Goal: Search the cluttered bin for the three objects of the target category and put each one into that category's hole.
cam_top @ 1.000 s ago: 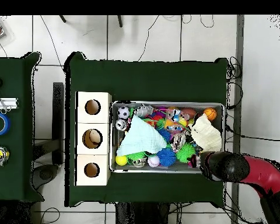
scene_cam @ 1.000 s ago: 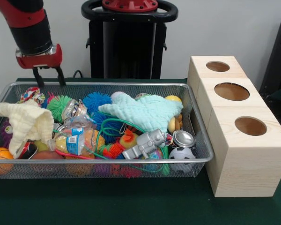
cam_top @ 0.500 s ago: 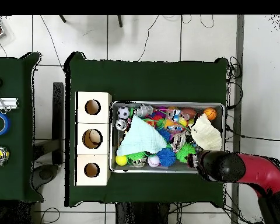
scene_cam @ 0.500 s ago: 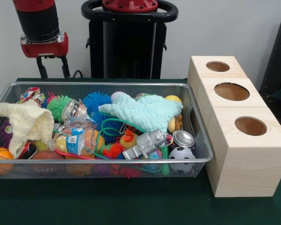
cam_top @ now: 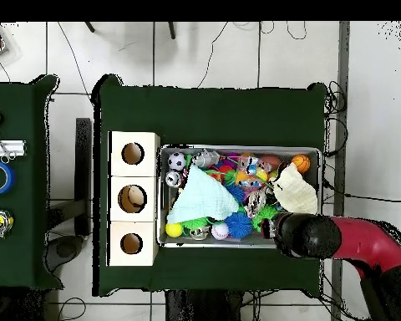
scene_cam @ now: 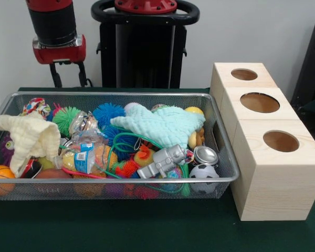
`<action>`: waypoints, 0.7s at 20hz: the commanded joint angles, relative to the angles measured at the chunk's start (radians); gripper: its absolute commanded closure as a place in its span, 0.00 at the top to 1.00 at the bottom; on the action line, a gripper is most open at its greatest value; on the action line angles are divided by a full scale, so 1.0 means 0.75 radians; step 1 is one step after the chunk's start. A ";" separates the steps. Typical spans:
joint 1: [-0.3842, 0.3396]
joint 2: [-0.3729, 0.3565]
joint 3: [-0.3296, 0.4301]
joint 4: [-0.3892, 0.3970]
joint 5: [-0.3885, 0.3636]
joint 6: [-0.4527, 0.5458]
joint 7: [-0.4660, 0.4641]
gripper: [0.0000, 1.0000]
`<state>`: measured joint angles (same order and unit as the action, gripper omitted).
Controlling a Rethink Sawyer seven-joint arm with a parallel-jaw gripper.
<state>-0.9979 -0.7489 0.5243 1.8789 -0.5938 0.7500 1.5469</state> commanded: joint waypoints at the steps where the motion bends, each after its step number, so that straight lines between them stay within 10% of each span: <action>1: 0.059 0.070 -0.037 0.053 -0.003 -0.131 0.125 1.00; 14: 0.046 0.362 -0.154 -0.021 -0.132 -0.492 0.070 1.00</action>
<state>-0.9466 -0.5856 0.4561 1.8796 -0.6079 0.4647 1.5469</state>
